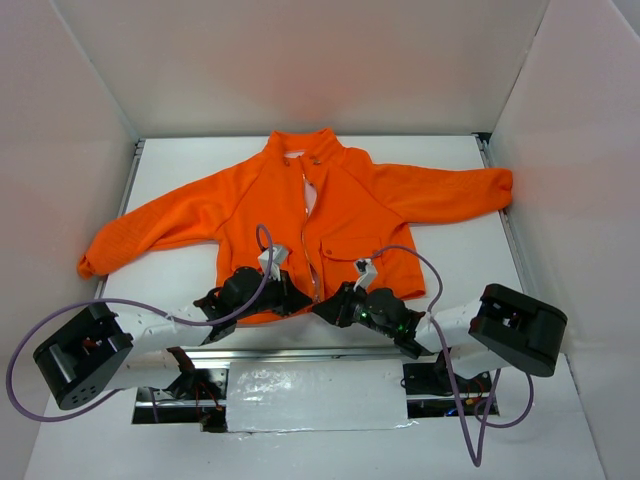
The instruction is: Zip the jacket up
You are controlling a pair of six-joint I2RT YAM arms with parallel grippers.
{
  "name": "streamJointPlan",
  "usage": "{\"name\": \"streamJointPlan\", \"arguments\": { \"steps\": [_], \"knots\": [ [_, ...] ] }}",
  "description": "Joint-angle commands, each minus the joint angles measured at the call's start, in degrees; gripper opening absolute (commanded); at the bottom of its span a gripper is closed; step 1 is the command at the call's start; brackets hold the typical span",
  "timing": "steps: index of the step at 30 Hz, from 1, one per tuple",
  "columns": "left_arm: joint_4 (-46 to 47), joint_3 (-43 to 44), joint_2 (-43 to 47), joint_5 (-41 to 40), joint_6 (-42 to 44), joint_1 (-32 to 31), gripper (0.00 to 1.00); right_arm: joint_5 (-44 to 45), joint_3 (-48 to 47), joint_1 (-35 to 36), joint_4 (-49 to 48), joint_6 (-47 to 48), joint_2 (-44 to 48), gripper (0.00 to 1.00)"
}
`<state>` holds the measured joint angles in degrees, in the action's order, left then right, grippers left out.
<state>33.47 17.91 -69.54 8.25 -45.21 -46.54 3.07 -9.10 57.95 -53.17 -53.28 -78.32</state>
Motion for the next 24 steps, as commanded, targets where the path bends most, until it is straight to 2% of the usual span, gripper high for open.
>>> {"name": "streamJointPlan", "arguments": {
  "steps": [1, 8, 11, 19, 23, 24],
  "knots": [
    [4.2, 0.8, 0.6, 2.3, -0.1, -0.5, 0.0, 2.8, -1.9, -0.4, -1.3, -0.5, 1.9, 0.22],
    [4.3, 0.8, 0.5, 2.3, -0.2, -0.4, 0.0, 3.3, -2.8, -0.5, -1.6, -1.7, 0.1, 0.12],
    [4.2, 0.7, 0.6, 2.2, -0.2, -0.5, 0.0, 3.7, -3.0, -0.6, -1.0, -2.2, 0.0, 0.0],
    [4.7, 0.1, 0.2, 1.9, 0.1, -0.5, 0.0, 3.1, -3.4, -0.6, 2.4, -3.9, 2.8, 0.0],
    [5.4, -0.2, -0.1, 2.1, 0.5, -0.5, 0.0, 2.6, -7.3, -0.6, 10.3, -7.2, 5.0, 0.0],
    [5.4, -0.2, -0.2, 2.2, 0.6, -0.5, 0.0, 2.6, -8.7, -0.7, 16.2, -8.1, 5.7, 0.0]
  ]
}}
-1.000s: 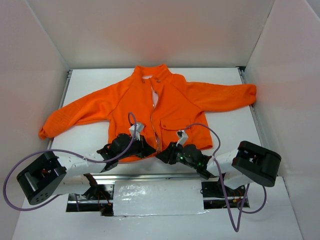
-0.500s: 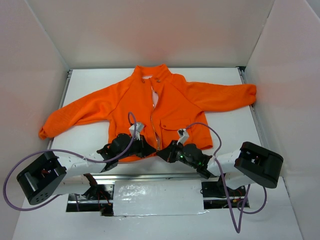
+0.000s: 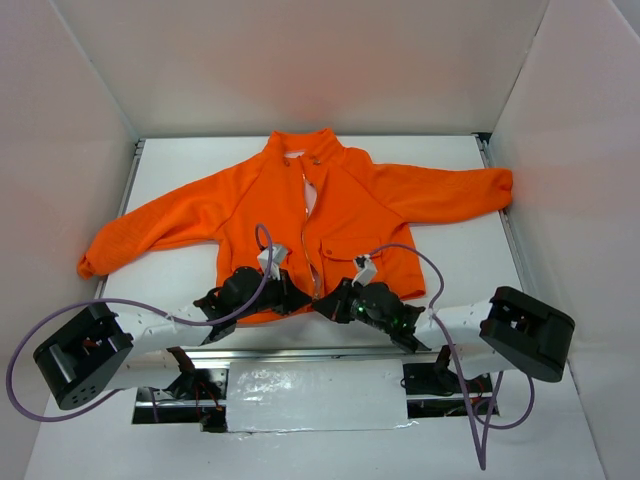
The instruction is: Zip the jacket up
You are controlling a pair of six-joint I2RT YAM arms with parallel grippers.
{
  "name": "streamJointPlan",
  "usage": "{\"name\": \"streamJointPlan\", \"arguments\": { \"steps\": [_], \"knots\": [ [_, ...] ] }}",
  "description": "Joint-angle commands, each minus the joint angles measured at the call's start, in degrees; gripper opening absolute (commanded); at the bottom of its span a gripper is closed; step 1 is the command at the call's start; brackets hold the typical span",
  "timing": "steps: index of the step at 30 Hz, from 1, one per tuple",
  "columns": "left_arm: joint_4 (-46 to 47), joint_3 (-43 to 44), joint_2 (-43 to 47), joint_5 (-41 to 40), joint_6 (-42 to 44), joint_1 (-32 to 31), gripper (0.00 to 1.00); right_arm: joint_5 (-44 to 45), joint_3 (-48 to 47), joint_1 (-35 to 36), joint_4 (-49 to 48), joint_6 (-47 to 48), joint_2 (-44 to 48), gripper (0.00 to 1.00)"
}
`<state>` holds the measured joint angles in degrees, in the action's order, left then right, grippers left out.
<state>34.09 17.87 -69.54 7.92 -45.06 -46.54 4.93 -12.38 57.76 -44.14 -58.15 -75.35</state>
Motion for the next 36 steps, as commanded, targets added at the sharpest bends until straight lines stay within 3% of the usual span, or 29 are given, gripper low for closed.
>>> {"name": "streamJointPlan", "arguments": {
  "steps": [1, 4, 13, 24, 32, 36],
  "knots": [
    [4.8, -0.1, -0.2, 2.5, 0.6, -0.5, 0.0, 0.6, -6.9, -0.6, 9.7, -3.5, 3.0, 0.0],
    [4.8, -0.3, 0.0, 2.7, 1.4, -0.5, 0.0, 0.4, -10.5, -1.0, 16.4, -5.7, 3.7, 0.0],
    [5.6, -1.3, 0.6, 3.9, 3.5, -0.6, 0.0, -1.1, -12.1, -3.1, 21.5, -11.2, 7.1, 0.0],
    [7.6, -1.3, -0.5, 5.8, 5.7, -0.6, 0.0, -2.1, -22.8, -4.5, 43.2, -20.7, 8.2, 0.0],
    [9.0, -1.7, -0.6, 6.2, 5.7, -0.8, 0.0, -4.5, -21.5, -8.7, 44.5, -28.4, 8.0, 0.0],
    [10.0, -2.6, -0.5, 6.1, 5.7, -1.1, 0.0, -12.8, -18.5, -12.0, 39.8, -33.9, 5.0, 0.0]
  ]
}}
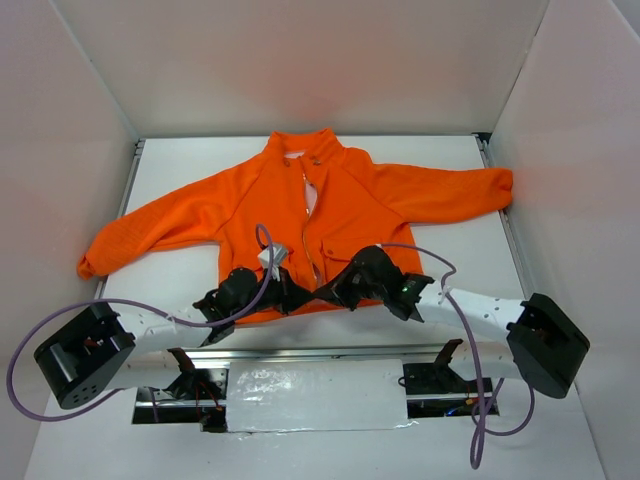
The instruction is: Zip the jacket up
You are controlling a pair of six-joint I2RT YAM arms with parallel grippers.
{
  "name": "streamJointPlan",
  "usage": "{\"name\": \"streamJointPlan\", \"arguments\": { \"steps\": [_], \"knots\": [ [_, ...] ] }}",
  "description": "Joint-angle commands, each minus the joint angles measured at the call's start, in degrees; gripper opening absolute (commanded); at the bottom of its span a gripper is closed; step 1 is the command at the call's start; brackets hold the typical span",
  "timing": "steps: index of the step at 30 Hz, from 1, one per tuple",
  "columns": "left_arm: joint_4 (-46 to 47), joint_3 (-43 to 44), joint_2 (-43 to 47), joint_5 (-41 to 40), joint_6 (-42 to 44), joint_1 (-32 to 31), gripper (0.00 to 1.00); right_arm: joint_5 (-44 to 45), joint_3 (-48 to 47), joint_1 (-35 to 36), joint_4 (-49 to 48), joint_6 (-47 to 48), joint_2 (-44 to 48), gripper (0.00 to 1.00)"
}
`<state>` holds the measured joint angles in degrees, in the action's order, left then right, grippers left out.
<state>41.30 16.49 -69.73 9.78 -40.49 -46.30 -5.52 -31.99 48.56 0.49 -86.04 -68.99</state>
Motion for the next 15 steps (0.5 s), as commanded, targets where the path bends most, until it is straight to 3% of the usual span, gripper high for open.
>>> {"name": "streamJointPlan", "arguments": {
  "steps": [1, 10, 15],
  "knots": [
    [3.0, -1.5, -0.5, 4.1, 1.1, -1.3, 0.0, -3.6, 2.3, -3.2, -8.0, -7.5, -2.1, 0.0],
    [5.1, -3.4, -1.2, 2.9, 1.2, -3.0, 0.0, -5.6, 2.9, -4.5, -10.7, -16.6, 0.6, 0.0],
    [5.5, -4.7, -1.4, 0.9, 0.9, -4.5, 0.0, -9.2, 2.5, -5.4, -7.6, -23.6, -0.4, 0.0]
  ]
}}
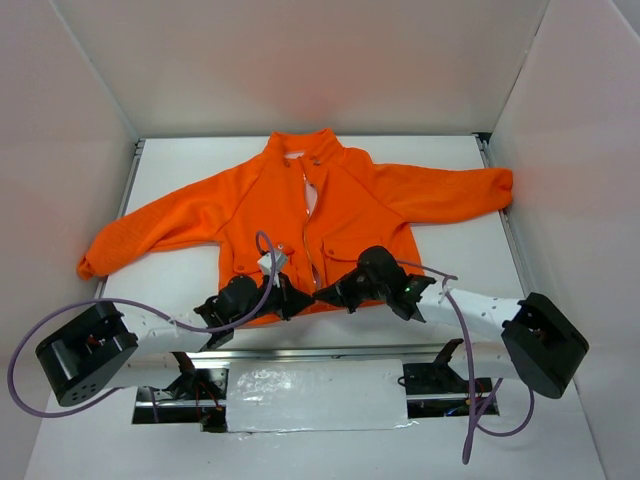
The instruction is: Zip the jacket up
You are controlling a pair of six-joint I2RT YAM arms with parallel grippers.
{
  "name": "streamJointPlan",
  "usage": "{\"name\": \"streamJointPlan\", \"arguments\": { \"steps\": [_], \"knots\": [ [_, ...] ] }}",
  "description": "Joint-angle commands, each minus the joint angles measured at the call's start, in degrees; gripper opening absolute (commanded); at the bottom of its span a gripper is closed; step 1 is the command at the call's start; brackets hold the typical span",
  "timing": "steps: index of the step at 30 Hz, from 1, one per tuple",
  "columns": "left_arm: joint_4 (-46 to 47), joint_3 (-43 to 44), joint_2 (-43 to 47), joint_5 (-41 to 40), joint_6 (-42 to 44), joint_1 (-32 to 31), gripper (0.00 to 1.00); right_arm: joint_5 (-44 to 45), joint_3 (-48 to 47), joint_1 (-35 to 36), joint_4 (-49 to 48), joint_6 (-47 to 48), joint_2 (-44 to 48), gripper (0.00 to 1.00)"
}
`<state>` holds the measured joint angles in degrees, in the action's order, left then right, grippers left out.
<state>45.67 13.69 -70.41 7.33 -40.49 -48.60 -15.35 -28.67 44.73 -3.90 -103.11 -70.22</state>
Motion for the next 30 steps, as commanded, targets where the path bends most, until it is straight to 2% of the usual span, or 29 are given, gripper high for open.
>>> {"name": "streamJointPlan", "arguments": {
  "steps": [1, 5, 9, 15, 19, 25, 30],
  "knots": [
    [1.1, -2.1, -0.8, 2.9, 0.9, -2.9, 0.0, 0.2, -1.1, -1.6, -2.3, -8.8, 0.7, 0.0],
    [0.4, -2.8, -0.6, 0.0, 1.0, -4.8, 0.0, 0.1, -1.2, -1.8, 2.3, -14.4, 0.5, 0.0],
    [0.6, -3.4, -1.0, -2.7, 1.4, -6.9, 0.0, -0.1, 1.7, -2.5, -0.3, -22.8, 2.1, 0.0],
    [3.6, -4.1, -4.1, -3.9, 1.6, -8.7, 0.0, -1.1, -1.6, -4.1, -3.1, -25.4, -1.0, 0.0],
    [5.8, -4.1, -7.2, -4.8, 0.8, -10.5, 0.0, -2.8, -6.1, -7.5, -3.5, -24.7, -6.5, 0.0],
    [5.6, -4.3, -7.5, -7.1, 0.6, -13.2, 0.0, -5.3, -13.8, -8.8, -2.7, -22.3, -11.6, 0.0],
    [4.8, -4.4, -6.9, -7.1, 0.6, -14.2, 0.0, -4.5, -24.5, -12.0, 5.1, -18.3, -17.0, 0.0]
  ]
}}
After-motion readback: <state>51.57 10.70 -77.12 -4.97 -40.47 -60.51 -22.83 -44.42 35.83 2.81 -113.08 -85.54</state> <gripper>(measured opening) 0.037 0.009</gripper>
